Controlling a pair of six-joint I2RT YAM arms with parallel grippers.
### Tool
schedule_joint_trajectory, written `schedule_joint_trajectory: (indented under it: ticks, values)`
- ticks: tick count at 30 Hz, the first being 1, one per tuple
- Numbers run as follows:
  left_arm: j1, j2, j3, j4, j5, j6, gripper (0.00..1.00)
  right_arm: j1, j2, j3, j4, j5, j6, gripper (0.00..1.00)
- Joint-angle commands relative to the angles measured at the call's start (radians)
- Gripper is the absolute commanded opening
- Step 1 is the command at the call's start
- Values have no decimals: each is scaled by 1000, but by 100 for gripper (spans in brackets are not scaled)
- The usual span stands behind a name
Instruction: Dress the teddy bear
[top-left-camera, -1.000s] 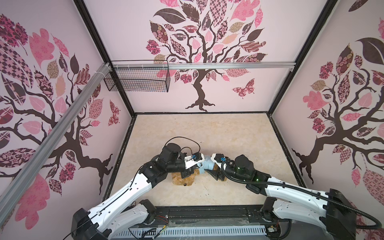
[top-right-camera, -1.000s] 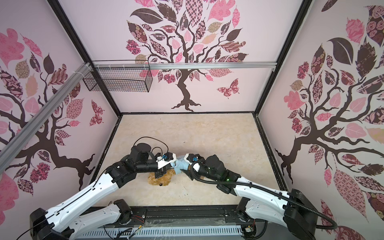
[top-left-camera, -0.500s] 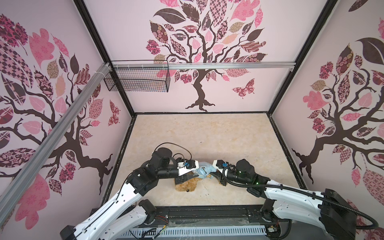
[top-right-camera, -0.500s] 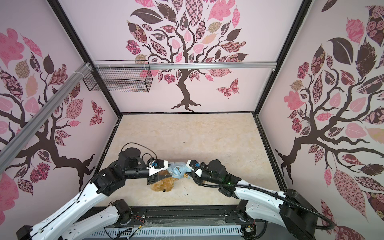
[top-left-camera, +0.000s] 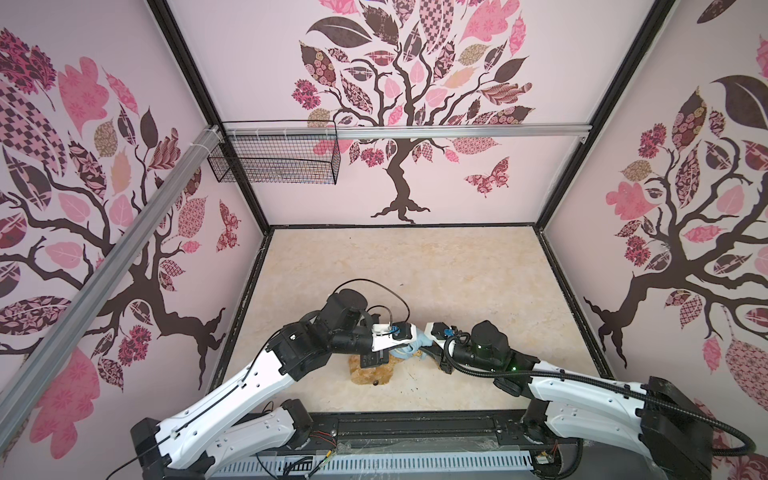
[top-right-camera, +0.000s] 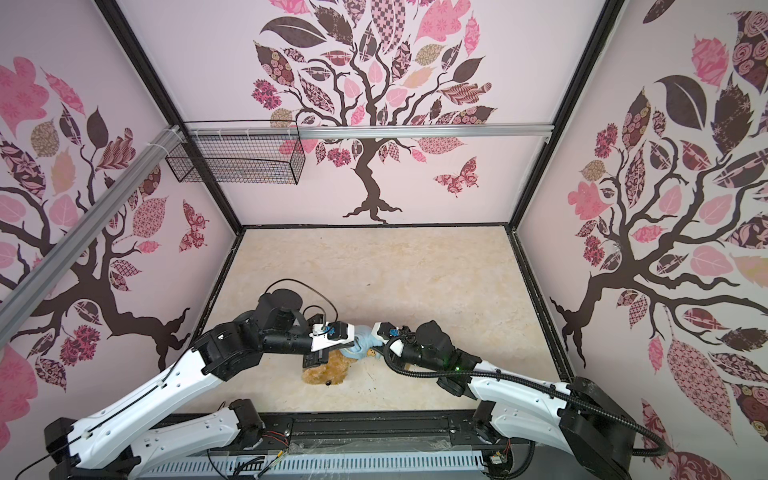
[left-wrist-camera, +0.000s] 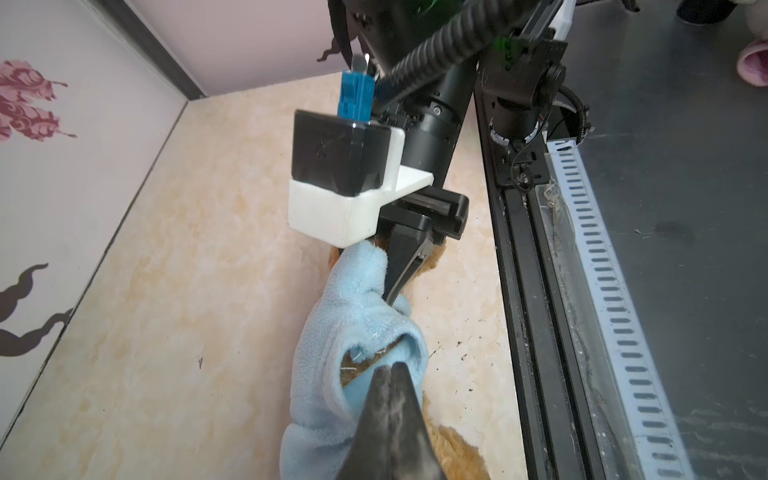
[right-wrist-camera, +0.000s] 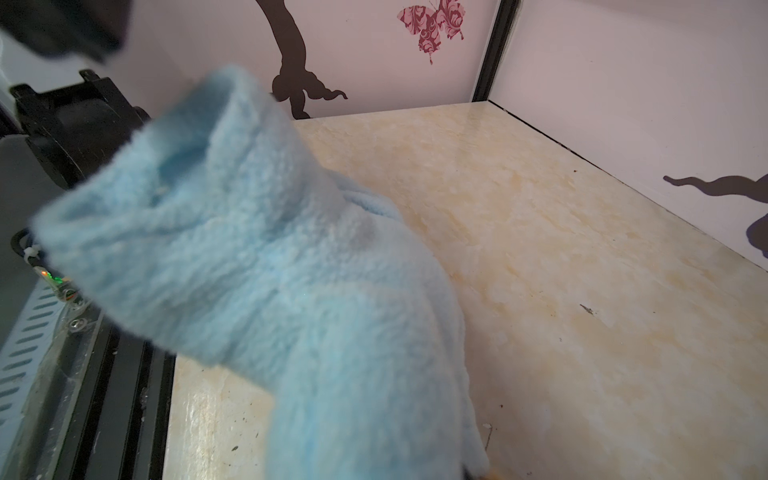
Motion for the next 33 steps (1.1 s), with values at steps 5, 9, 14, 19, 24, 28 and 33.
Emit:
schedule_joint_trajectory:
  ticks: [5, 9, 14, 19, 24, 28, 33]
  values:
    - [-3, 81, 69, -42, -74, 50, 0, 8, -11, 5, 64, 4, 18, 23]
    - [-2, 94, 60, -54, -127, 75, 0, 8, -20, -10, 81, 5, 25, 23]
    - [-2, 105, 48, -16, -122, 77, 7, 8, -19, -6, 100, -24, 32, 23]
    - [-3, 134, 54, 39, -12, 40, 16, 8, -14, 2, 123, -42, 49, 23]
    - [-3, 148, 67, 52, 12, 36, 23, 8, -12, 14, 119, -52, 56, 22]
    - [-3, 152, 75, 32, 3, 51, 29, 8, -13, 17, 114, -48, 55, 22]
    - [-3, 185, 97, -57, -31, 96, 30, 8, -11, 33, 118, -57, 75, 22]
